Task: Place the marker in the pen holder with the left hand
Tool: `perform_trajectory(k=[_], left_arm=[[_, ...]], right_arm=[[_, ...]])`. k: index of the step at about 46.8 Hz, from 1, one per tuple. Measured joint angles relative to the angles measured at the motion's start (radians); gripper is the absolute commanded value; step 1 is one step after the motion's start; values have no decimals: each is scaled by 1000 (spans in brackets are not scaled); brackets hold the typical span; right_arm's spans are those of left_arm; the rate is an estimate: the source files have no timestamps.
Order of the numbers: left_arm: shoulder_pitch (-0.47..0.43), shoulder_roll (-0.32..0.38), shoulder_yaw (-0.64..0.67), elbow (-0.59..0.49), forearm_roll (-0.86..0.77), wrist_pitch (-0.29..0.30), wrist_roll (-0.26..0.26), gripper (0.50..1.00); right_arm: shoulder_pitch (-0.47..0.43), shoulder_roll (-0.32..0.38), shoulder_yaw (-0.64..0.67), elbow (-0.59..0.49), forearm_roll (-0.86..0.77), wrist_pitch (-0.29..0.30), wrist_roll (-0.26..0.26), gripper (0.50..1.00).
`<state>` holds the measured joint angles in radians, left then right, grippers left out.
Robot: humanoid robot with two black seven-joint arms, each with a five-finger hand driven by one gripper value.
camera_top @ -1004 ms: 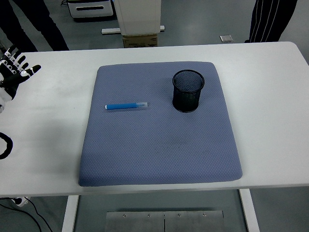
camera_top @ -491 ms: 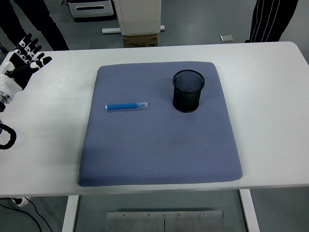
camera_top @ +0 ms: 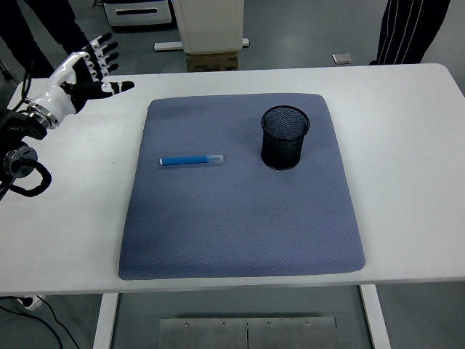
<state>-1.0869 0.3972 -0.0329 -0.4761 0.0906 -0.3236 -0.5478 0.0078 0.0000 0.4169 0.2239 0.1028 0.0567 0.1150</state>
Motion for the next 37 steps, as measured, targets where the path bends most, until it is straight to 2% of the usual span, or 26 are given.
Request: perform_trajectory(k=[10,15,27,37], left_arm=[[-160,-8,251,-107,0,16,-1,1000],[-229,-20,349,-180,-1,71,-1,1000],[-313,-52,546,-226,-16,88,-1,1000],[-406,-79,758,-310,-1,87,-5,1000]], right_arm=[[0,0,0,0,0,0,0,1000],[0,0,0,0,0,0,0,1000],[0,0,0,0,0,0,0,1000],[0,0,0,0,0,0,0,1000]])
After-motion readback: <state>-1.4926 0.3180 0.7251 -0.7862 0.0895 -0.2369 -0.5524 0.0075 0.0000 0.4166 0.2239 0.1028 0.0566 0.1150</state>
